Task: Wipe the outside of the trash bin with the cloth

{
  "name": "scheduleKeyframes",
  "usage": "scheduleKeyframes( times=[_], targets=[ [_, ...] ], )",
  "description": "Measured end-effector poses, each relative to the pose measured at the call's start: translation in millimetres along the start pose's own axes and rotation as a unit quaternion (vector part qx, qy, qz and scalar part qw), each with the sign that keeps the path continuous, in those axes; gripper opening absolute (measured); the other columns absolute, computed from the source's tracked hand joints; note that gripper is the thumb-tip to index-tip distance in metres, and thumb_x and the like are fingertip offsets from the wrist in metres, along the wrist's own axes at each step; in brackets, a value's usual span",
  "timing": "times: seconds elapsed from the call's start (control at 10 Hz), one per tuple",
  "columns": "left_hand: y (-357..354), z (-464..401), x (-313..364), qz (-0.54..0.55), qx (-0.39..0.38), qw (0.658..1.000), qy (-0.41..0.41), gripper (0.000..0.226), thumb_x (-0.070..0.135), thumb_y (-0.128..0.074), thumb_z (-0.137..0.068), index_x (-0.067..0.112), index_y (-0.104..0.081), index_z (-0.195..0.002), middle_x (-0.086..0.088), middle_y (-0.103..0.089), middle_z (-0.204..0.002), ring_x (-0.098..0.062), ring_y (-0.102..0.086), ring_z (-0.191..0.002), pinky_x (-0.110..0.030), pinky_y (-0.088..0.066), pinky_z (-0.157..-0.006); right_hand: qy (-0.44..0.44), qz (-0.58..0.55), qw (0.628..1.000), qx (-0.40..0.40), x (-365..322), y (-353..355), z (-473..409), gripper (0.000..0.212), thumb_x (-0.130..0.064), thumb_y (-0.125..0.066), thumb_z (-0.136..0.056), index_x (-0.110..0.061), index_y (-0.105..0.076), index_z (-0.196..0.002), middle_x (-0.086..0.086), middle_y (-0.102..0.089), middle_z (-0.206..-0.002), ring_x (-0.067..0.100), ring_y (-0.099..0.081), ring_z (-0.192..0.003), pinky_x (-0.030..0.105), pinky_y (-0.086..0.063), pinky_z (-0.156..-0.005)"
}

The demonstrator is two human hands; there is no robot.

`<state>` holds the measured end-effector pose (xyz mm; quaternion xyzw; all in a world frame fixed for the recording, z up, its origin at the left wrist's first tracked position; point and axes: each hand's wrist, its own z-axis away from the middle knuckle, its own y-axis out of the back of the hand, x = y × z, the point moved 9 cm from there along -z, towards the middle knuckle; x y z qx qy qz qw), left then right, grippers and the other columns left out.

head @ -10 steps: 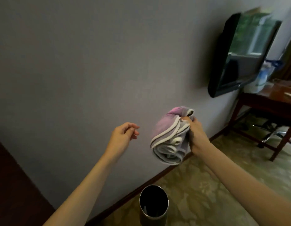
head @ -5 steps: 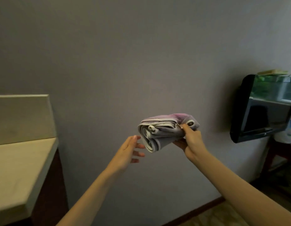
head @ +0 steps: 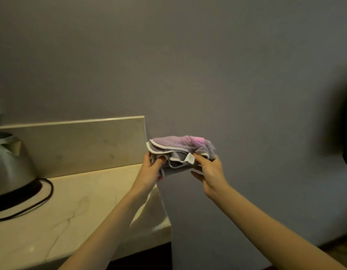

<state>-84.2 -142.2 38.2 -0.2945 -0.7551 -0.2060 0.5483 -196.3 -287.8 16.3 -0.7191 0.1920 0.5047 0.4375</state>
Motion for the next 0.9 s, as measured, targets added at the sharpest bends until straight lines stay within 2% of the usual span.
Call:
scheduleKeyframes(
  times=[0.1,0.2,0.3,0.4,0.5,0.6,0.7,0.8,0.9],
  targets=[
    [54,-13,1,0.006,0.045,0.999,-0.022,0.033,0.009,-0.047,-0.096,0.017,-0.044,-0.128,0.003,-0.059,-0.115,0.003,-0.061,-0.085,-0.011,-0.05,-0.057,-0.012,0.065,0.998,-0.017,23,-47,-1,0.03,-0.018,-0.064,-0.088,-0.015,-0.053,-0.115,0.007,-0.061,-0.103,0.018,-0.057,-0.087,0.033,-0.046,-0.07],
    [103,-26,-2,-0.013,0.09,0.995,-0.03,0.036,0.007,-0.048,-0.095,0.013,-0.047,-0.13,-0.005,-0.06,-0.122,-0.015,-0.06,-0.104,-0.028,-0.053,-0.083,-0.012,0.142,0.989,-0.039,37,-83,-6,0.014,-0.019,-0.063,-0.089,-0.014,-0.058,-0.101,0.0,-0.059,-0.086,0.012,-0.052,-0.076,0.029,-0.042,-0.064],
    [142,-38,-16,-0.054,0.137,0.989,-0.013,0.035,0.011,-0.05,-0.094,0.009,-0.051,-0.129,-0.011,-0.061,-0.123,-0.026,-0.058,-0.112,-0.046,-0.045,-0.098,-0.001,0.183,0.982,-0.047,54,-109,-13,0.016,-0.011,-0.06,-0.088,0.0,-0.066,-0.098,0.003,-0.057,-0.078,0.013,-0.046,-0.068,0.027,-0.039,-0.058],
    [166,-45,-31,-0.141,0.182,0.973,0.003,0.036,0.013,-0.053,-0.091,0.002,-0.051,-0.125,-0.018,-0.057,-0.122,-0.033,-0.054,-0.111,-0.042,-0.043,-0.095,0.011,0.209,0.977,-0.041,74,-125,-24,0.02,-0.004,-0.059,-0.086,0.008,-0.068,-0.099,0.005,-0.057,-0.076,0.012,-0.046,-0.063,0.022,-0.036,-0.052],
    [180,-46,-36,-0.196,0.216,0.957,-0.001,0.036,0.014,-0.051,-0.092,0.0,-0.044,-0.125,-0.02,-0.048,-0.127,-0.037,-0.05,-0.112,-0.041,-0.039,-0.092,0.012,0.256,0.965,-0.046,94,-135,-37,0.019,-0.008,-0.06,-0.086,0.004,-0.07,-0.096,0.009,-0.059,-0.079,0.02,-0.048,-0.073,0.029,-0.036,-0.059],
    [188,-47,-43,-0.229,0.219,0.948,-0.006,0.032,0.01,-0.045,-0.093,0.001,-0.044,-0.124,-0.022,-0.048,-0.127,-0.037,-0.048,-0.111,-0.04,-0.037,-0.091,0.04,0.382,0.92,-0.079,106,-144,-52,0.014,-0.02,-0.061,-0.087,-0.009,-0.07,-0.087,0.013,-0.063,-0.084,0.027,-0.054,-0.082,0.034,-0.04,-0.071],
    [183,-51,-53,-0.247,0.156,0.956,0.009,0.039,0.001,-0.04,-0.089,0.005,-0.05,-0.127,-0.021,-0.056,-0.124,-0.035,-0.051,-0.111,-0.036,-0.038,-0.089,0.025,0.535,0.835,-0.125,124,-139,-66,0.027,-0.037,-0.055,-0.09,-0.016,-0.068,-0.099,0.015,-0.062,-0.114,0.039,-0.047,-0.114,0.047,-0.034,-0.101],
    [184,-49,-55,-0.244,0.166,0.955,0.011,0.044,0.007,-0.039,-0.084,0.011,-0.056,-0.124,-0.018,-0.062,-0.12,-0.036,-0.054,-0.107,-0.037,-0.042,-0.087,0.01,0.561,0.816,-0.138,125,-125,-70,0.036,-0.049,-0.054,-0.089,-0.02,-0.068,-0.105,0.011,-0.064,-0.114,0.035,-0.046,-0.117,0.048,-0.035,-0.103],
    [203,-38,-40,-0.296,0.283,0.912,-0.01,0.033,0.004,-0.043,-0.089,0.007,-0.058,-0.118,-0.018,-0.059,-0.121,-0.037,-0.053,-0.108,-0.041,-0.042,-0.089,0.052,0.498,0.859,-0.106,105,-112,-72,0.032,-0.039,-0.06,-0.087,-0.014,-0.07,-0.104,0.009,-0.068,-0.106,0.025,-0.058,-0.1,0.034,-0.049,-0.082]
  ],
)
